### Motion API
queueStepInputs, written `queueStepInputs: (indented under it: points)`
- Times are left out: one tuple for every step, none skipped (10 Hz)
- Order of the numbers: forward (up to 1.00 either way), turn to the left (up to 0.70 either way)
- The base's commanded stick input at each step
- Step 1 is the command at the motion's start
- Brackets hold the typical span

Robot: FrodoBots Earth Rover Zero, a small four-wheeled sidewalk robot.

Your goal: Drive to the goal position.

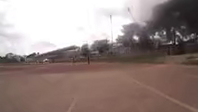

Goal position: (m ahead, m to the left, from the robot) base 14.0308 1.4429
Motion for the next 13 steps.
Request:
queueStepInputs:
  points:
    - [0.7,0.0]
    - [0.7,0.0]
    - [0.7,0.0]
    - [0.7,0.0]
    - [0.7,0.0]
    - [0.7,0.0]
    - [0.7,0.0]
    - [0.7,0.0]
    - [0.7,0.0]
    - [0.7,0.0]
    - [0.7,0.0]
    - [0.7,0.0]
    - [0.7,0.0]
